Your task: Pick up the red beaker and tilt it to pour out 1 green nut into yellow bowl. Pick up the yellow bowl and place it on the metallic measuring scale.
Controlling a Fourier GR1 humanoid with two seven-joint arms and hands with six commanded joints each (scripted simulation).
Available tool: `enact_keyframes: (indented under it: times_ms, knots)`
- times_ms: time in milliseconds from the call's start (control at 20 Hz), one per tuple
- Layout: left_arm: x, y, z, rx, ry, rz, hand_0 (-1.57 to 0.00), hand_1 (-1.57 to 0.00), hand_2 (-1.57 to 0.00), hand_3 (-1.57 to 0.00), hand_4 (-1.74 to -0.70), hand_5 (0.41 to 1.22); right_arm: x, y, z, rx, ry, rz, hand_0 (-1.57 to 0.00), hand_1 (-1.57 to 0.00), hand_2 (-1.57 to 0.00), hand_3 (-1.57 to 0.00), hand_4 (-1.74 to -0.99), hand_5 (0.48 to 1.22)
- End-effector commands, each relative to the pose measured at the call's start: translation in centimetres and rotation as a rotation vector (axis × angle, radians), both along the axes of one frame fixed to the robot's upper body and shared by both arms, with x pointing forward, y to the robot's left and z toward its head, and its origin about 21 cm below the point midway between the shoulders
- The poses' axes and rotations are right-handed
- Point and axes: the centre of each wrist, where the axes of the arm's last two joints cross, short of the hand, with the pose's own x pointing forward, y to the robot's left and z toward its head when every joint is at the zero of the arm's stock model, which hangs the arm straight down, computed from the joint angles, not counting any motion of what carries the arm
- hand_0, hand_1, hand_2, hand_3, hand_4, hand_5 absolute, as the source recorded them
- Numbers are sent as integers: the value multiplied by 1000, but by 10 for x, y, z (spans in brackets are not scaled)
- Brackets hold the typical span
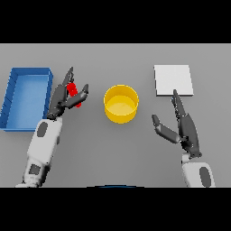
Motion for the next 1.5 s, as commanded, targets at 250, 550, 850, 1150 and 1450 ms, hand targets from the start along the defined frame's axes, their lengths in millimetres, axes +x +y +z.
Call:
enact_keyframes:
  times_ms: [250, 550, 850, 1150, 1450]
  knots:
    - [7, -12, -13, -31, -16, 67, -551, -588, -662, -728, -1471, 943, 1, -6, 5, -8, -14, -13, 1, 1, 1, 1, -1237, 648]
    - [10, -20, -11, 44, -51, 37, -1304, -1313, -1333, -1237, -1597, 1148, -2, 1, 0, 15, -9, 1, 1, 1, 1, 1, -1250, 647]
    - [12, -17, 1, -92, -77, 22, -1501, -1503, -1509, -1484, -1660, 1150, 0, -4, -3, 5, 4, -2, 1, 1, 1, 1, -1246, 644]
    - [19, -11, 38, -63, -129, -24, -1553, -1553, -1555, -1548, -1720, 1131, -1, -4, -2, -12, -30, -4, 1, 1, 1, 1, -1226, 650]
    - [31, -7, 52, 45, -132, -72, -1556, -1557, -1558, -1553, -1724, 1139, 2, 0, -4, -52, -36, -7, 1, 1, 1, 1, -1219, 661]
